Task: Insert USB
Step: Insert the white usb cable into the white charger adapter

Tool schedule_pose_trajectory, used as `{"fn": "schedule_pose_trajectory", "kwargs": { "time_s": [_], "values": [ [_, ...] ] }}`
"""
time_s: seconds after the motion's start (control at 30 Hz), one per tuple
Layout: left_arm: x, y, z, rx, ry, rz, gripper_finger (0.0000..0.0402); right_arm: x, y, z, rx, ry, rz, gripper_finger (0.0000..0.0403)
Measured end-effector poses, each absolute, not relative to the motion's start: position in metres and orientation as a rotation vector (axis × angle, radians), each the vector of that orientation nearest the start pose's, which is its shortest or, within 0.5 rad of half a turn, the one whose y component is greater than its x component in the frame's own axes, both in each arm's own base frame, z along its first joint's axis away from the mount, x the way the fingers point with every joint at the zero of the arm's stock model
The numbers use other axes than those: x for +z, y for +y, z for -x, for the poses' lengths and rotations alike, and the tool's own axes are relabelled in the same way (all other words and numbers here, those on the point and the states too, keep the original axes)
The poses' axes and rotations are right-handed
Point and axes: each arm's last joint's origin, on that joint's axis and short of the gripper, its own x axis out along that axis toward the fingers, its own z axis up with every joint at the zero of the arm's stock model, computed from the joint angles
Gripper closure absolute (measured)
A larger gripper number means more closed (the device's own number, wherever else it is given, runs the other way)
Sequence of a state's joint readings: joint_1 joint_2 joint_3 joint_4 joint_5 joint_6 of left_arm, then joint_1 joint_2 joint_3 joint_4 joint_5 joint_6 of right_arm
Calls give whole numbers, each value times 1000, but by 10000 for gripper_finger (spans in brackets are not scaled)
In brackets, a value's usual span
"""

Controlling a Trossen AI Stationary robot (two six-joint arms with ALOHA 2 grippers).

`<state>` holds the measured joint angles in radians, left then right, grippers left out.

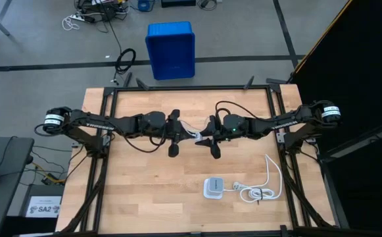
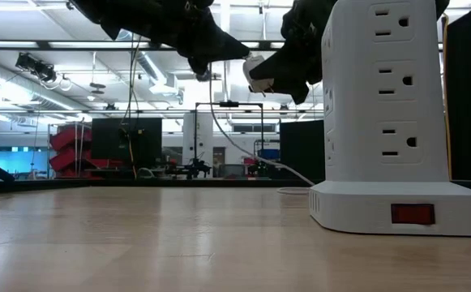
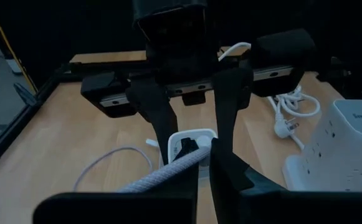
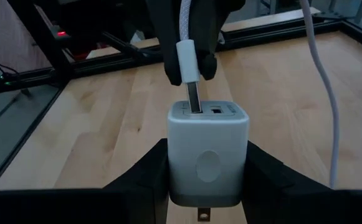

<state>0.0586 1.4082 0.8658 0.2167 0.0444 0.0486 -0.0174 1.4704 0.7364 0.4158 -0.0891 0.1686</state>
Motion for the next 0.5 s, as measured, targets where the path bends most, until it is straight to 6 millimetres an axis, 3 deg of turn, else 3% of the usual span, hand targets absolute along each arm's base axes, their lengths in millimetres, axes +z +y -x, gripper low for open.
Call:
{"fn": "schedule_pose_trajectory", "kwargs": {
  "time_s": [0.27, 0.5],
  "values": [
    [257, 17, -309, 11, 340, -23, 402, 216, -4, -308, 37, 343, -215, 292],
    [256, 17, -308, 14, 354, -9, 402, 228, -6, -314, 35, 417, -214, 292]
  ]
}}
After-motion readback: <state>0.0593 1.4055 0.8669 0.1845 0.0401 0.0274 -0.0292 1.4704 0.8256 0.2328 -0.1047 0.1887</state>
